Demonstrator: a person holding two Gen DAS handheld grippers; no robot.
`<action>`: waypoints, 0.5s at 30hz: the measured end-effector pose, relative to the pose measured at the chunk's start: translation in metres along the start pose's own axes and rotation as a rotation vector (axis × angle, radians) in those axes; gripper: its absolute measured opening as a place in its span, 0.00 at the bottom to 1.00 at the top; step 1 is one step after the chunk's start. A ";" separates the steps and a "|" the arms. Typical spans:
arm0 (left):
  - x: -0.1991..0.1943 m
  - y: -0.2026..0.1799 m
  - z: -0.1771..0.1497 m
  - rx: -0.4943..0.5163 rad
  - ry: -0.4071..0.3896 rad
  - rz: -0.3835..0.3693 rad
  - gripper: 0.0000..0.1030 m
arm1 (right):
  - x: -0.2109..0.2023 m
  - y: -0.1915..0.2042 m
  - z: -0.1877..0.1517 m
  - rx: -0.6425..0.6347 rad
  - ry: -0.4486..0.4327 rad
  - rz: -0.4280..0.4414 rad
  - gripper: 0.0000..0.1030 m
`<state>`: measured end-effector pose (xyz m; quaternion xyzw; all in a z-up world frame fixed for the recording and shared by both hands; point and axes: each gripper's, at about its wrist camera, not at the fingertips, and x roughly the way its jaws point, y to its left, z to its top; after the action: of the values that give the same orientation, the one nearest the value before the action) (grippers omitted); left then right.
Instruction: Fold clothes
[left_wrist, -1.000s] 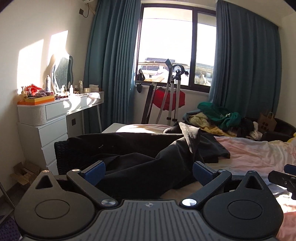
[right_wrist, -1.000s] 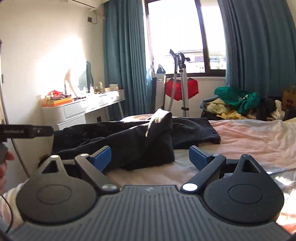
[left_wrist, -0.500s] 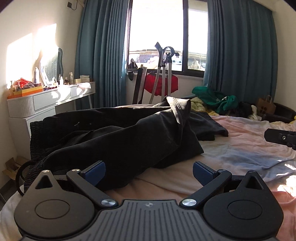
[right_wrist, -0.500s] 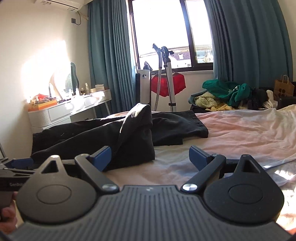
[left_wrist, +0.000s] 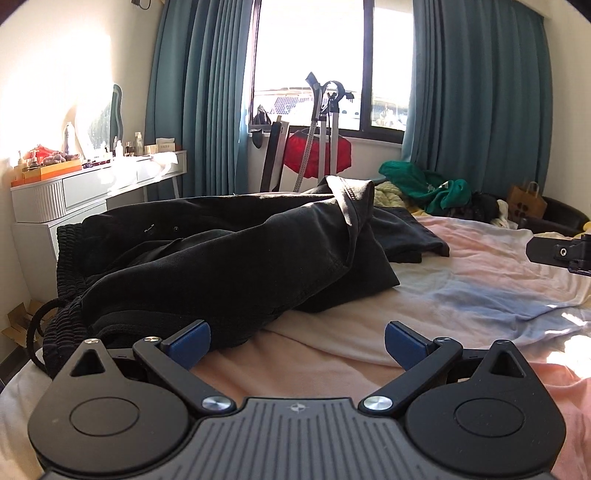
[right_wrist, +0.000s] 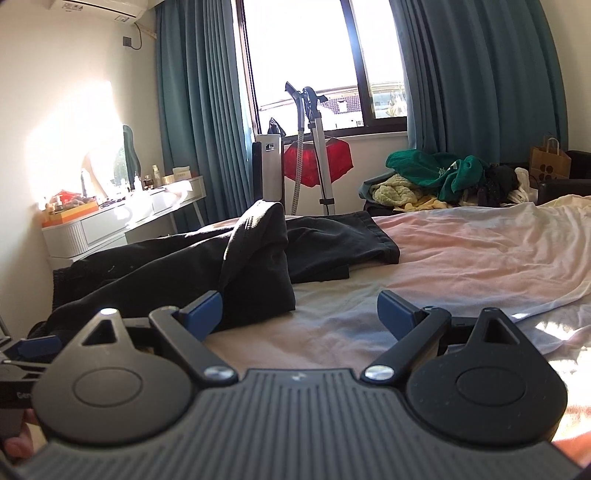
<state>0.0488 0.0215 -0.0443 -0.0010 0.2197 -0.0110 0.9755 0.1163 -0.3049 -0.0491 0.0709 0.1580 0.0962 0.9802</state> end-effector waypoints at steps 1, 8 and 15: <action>0.000 -0.002 -0.001 0.008 0.007 -0.010 0.98 | -0.003 -0.002 0.001 0.013 0.003 0.000 0.90; 0.029 -0.026 0.028 0.134 0.004 -0.015 0.97 | -0.026 -0.024 0.002 0.079 0.019 -0.071 0.90; 0.130 -0.042 0.110 0.100 -0.033 0.064 0.93 | -0.027 -0.057 0.010 0.161 0.031 -0.163 0.90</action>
<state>0.2121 -0.0231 -0.0004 0.0548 0.2025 0.0092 0.9777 0.1042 -0.3673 -0.0416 0.1350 0.1856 0.0039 0.9733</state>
